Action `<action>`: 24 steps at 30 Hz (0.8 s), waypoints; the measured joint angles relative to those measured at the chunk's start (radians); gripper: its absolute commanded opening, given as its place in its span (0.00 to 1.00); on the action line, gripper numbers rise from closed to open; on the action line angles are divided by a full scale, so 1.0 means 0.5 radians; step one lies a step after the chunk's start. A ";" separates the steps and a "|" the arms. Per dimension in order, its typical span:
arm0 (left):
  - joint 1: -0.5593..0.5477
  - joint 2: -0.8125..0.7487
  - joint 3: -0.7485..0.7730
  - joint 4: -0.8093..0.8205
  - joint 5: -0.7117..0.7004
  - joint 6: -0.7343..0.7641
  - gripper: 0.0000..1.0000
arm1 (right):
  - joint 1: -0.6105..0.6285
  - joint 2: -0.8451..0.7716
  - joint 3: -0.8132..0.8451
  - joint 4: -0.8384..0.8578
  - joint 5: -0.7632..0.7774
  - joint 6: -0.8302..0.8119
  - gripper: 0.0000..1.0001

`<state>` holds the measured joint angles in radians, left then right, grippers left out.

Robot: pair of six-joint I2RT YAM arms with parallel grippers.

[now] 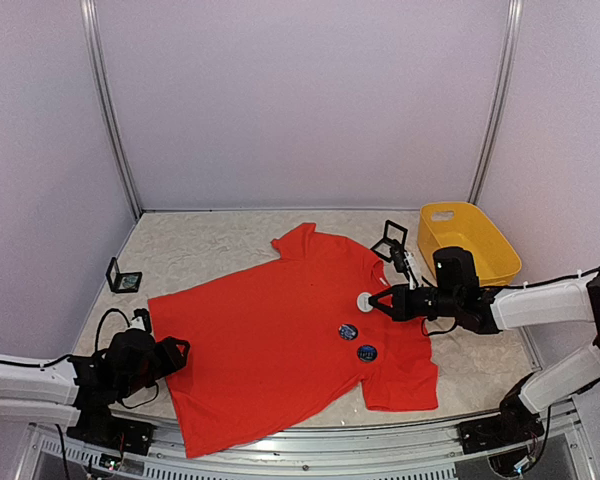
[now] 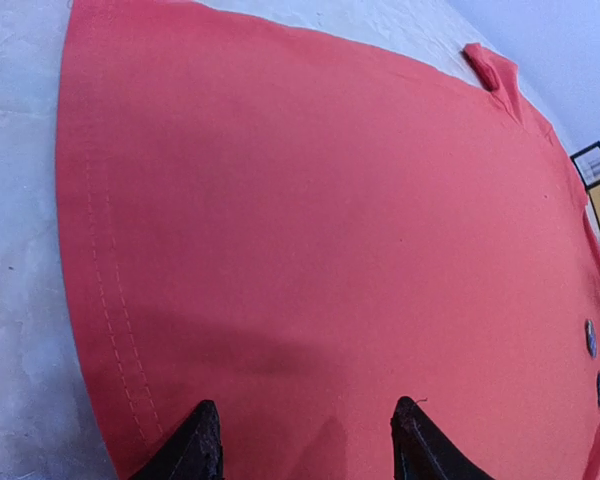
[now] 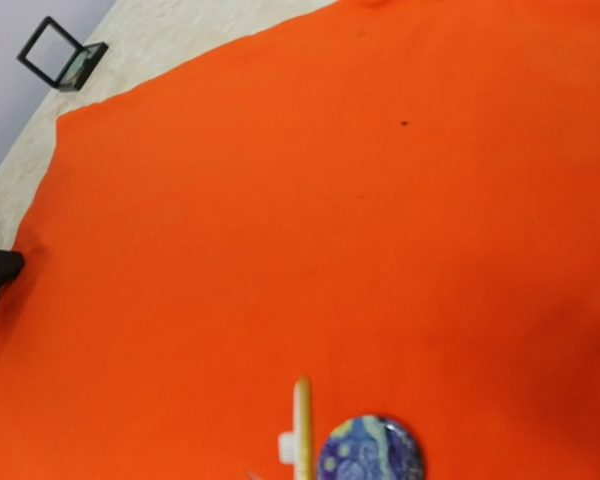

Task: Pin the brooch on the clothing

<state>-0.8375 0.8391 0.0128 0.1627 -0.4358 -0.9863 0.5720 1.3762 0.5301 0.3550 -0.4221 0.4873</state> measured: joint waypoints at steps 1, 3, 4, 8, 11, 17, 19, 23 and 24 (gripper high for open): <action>0.024 -0.014 0.000 -0.021 -0.011 -0.039 0.58 | -0.003 -0.001 -0.002 0.006 0.002 0.006 0.00; 0.082 -0.031 0.014 -0.082 -0.036 -0.092 0.58 | -0.009 -0.005 -0.002 0.018 0.002 0.008 0.00; 0.108 -0.029 0.030 -0.110 -0.047 -0.107 0.58 | -0.010 -0.013 -0.002 0.018 0.003 0.008 0.00; 0.144 0.076 0.185 -0.316 -0.130 -0.092 0.57 | -0.011 -0.065 -0.002 0.014 0.004 0.006 0.00; 0.081 0.269 0.459 -0.475 -0.242 -0.006 0.57 | -0.011 -0.092 0.001 -0.005 -0.005 0.001 0.00; -0.155 0.602 0.761 -0.429 -0.288 0.115 0.46 | -0.011 -0.098 0.005 -0.040 -0.009 -0.002 0.00; -0.177 0.748 0.753 -0.351 -0.190 0.132 0.44 | -0.011 -0.097 0.005 -0.051 -0.008 -0.008 0.00; -0.198 1.072 0.741 -0.212 -0.105 0.138 0.47 | -0.011 -0.082 0.022 -0.094 -0.008 -0.031 0.00; -0.198 1.102 0.751 -0.163 -0.097 0.125 0.48 | -0.011 -0.076 0.030 -0.107 -0.007 -0.037 0.00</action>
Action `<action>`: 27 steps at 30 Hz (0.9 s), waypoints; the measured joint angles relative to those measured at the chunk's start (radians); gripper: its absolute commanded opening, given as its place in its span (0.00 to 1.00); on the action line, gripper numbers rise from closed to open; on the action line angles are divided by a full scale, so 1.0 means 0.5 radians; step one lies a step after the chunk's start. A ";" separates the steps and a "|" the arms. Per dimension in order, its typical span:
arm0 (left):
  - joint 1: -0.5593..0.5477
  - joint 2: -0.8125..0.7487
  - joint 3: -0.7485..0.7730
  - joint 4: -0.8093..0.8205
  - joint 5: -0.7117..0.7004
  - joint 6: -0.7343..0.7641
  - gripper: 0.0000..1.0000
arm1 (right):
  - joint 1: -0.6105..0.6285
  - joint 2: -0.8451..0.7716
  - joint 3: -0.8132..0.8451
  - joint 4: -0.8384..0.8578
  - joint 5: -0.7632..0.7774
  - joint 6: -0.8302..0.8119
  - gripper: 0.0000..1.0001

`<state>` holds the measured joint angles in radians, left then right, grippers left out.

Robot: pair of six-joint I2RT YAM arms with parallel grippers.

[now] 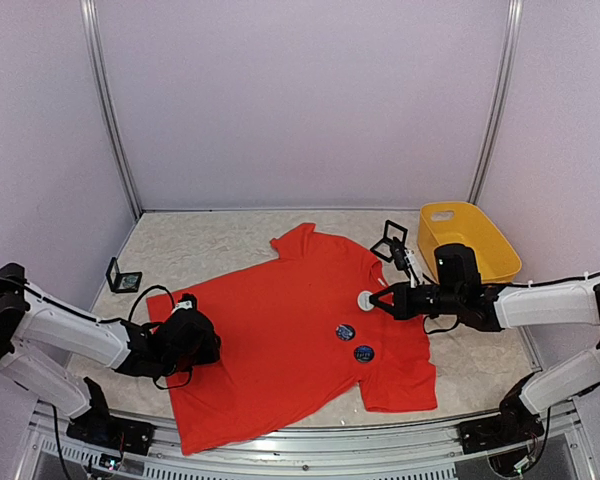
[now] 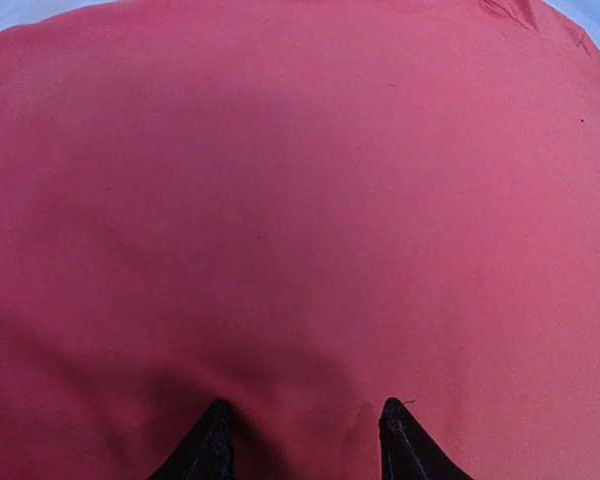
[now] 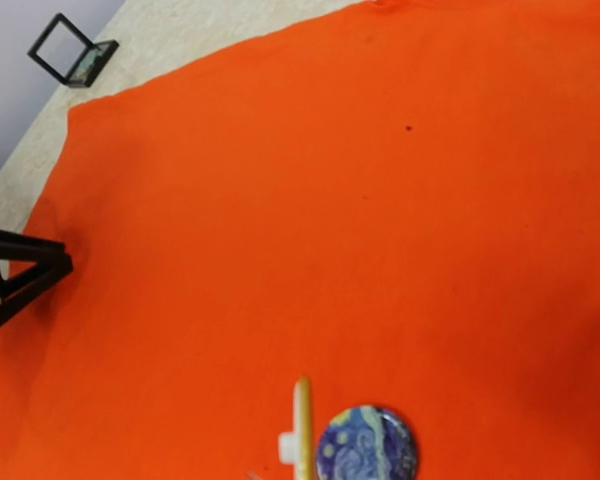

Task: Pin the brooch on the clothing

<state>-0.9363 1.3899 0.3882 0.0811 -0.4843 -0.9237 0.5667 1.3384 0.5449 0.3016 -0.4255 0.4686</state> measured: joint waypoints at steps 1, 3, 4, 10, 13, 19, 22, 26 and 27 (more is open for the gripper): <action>0.004 0.017 0.003 0.027 -0.008 -0.011 0.49 | 0.000 0.006 0.007 -0.011 0.001 -0.008 0.00; 0.018 0.025 0.006 0.040 -0.021 -0.049 0.49 | 0.000 0.016 0.021 -0.039 0.004 -0.019 0.00; 0.034 0.018 0.005 0.033 -0.027 -0.073 0.49 | 0.000 0.017 0.026 -0.047 0.004 -0.024 0.00; 0.197 -0.252 -0.082 -0.278 -0.127 -0.159 0.49 | 0.000 0.034 0.046 -0.099 -0.006 -0.067 0.00; 0.222 -0.449 -0.112 -0.372 -0.183 -0.072 0.50 | 0.000 0.072 0.069 -0.114 -0.039 -0.086 0.00; 0.002 -0.420 0.093 -0.095 -0.056 0.536 0.52 | 0.001 0.188 0.136 -0.130 -0.100 -0.155 0.00; -0.145 -0.103 0.374 0.066 0.112 0.903 0.52 | 0.001 0.246 0.186 -0.136 -0.113 -0.191 0.00; -0.348 0.353 0.721 0.246 0.377 1.313 0.51 | 0.002 0.263 0.213 -0.137 -0.124 -0.242 0.00; -0.381 0.459 0.784 0.285 0.462 1.392 0.51 | 0.002 0.263 0.219 -0.140 -0.127 -0.258 0.00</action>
<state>-1.1267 1.6196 0.7799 0.2237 -0.2531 -0.2276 0.5674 1.4700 0.6544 0.2317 -0.4889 0.3397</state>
